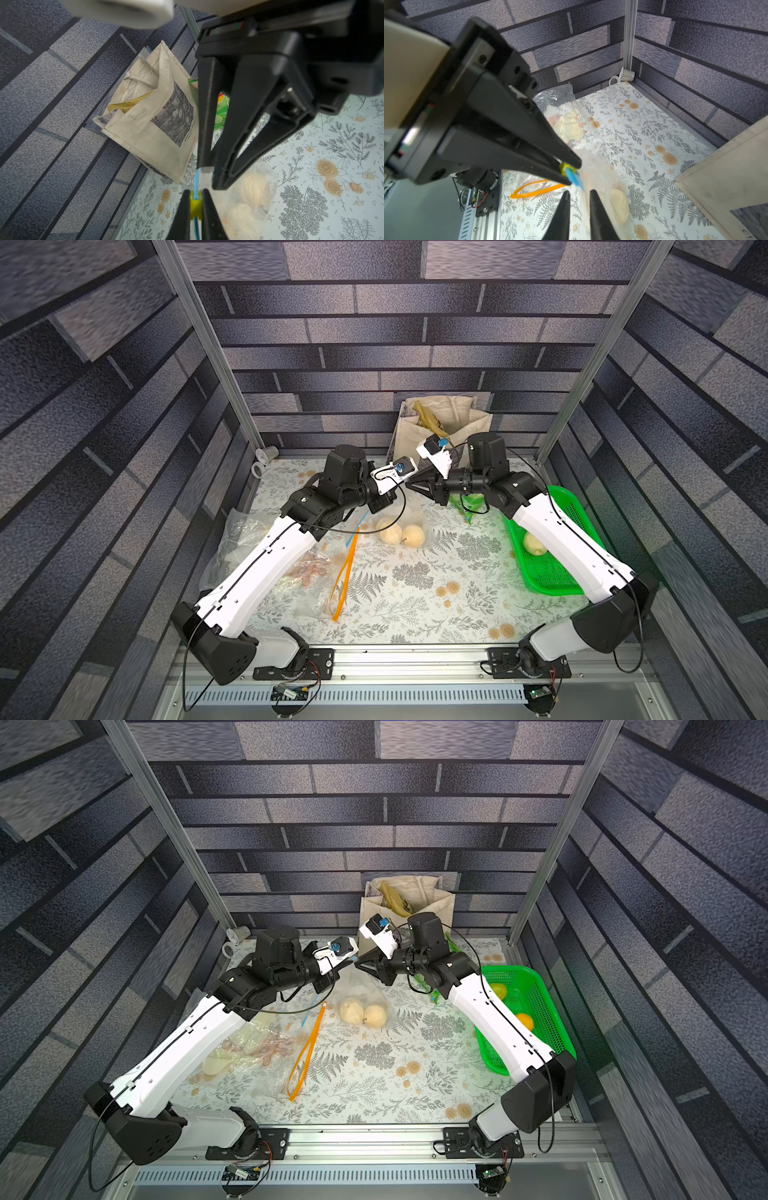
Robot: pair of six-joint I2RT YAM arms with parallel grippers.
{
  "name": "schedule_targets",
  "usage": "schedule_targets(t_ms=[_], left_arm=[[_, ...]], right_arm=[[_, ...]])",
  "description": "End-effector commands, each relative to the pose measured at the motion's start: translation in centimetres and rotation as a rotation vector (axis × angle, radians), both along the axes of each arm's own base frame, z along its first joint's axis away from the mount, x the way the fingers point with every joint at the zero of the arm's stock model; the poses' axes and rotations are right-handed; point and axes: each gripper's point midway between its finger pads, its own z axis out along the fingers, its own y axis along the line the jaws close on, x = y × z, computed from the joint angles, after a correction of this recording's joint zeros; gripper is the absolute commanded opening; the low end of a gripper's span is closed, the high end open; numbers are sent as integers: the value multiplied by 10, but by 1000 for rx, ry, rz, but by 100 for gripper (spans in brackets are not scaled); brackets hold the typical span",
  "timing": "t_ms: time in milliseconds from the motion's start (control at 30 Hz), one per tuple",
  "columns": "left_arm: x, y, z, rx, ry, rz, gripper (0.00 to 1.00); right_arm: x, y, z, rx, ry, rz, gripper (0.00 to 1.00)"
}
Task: Open the zip-top bag and take out the pear
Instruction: Unzip the zipper on the zipper food storage bag.
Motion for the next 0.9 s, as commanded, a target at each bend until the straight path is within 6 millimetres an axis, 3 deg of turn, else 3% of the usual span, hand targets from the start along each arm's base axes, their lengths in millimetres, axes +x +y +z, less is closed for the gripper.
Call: schedule_targets(t_ms=[0,233,267,333,400,867], left_arm=[[-5,2,-5,33,35,-38,0],[-7,2,-8,40,58,-63,0],[-8,2,-8,40,59,-65,0],[-9,1,-8,37,59,-71,0],[-11,1,-8,35,60,-80,0],[-21,-2,-10,40,63,-141,0]], right_arm=[[-27,-1,8,-1,-116,128,20],[-30,1,8,-4,-146,175,20],[-27,1,9,-6,-154,160,22],[-20,0,7,-22,-169,128,35],[-12,0,6,-36,-192,94,39],[-3,5,-4,-67,-246,117,26]])
